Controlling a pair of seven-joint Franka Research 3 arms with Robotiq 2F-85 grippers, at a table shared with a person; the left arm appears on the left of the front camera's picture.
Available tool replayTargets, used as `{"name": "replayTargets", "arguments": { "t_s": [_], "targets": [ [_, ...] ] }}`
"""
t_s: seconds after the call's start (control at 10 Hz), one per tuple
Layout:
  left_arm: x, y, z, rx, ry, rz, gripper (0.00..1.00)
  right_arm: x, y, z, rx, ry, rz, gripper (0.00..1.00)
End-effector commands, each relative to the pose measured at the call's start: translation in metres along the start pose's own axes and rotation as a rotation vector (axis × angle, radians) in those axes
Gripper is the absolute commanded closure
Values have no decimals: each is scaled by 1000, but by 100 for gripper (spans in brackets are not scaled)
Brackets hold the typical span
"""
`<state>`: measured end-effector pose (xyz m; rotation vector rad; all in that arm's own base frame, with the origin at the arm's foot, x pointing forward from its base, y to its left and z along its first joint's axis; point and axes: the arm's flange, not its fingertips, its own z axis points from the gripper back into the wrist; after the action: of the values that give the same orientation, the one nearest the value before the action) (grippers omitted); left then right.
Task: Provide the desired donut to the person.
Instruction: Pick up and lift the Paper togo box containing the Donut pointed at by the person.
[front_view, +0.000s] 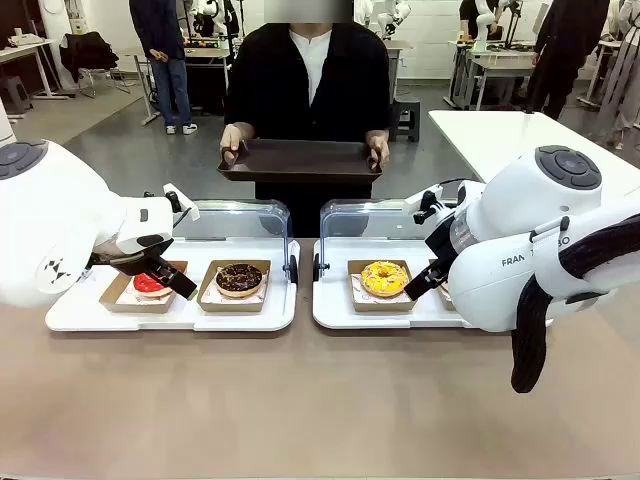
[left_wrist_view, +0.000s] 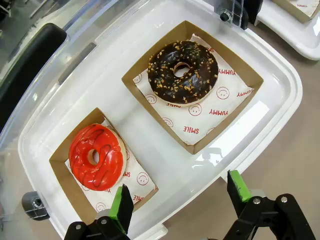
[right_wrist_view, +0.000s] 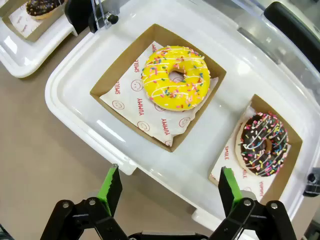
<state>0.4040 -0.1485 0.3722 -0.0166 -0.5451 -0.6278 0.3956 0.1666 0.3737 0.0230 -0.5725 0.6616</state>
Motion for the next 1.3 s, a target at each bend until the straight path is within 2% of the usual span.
{"name": "replayTargets", "arguments": {
  "t_s": [0.0,1.2],
  "targets": [
    [0,0,0,0,0,0,0,0,0,0,0,0,0,0],
    [0,0,0,0,0,0,0,0,0,0,0,0,0,0]
  ]
}}
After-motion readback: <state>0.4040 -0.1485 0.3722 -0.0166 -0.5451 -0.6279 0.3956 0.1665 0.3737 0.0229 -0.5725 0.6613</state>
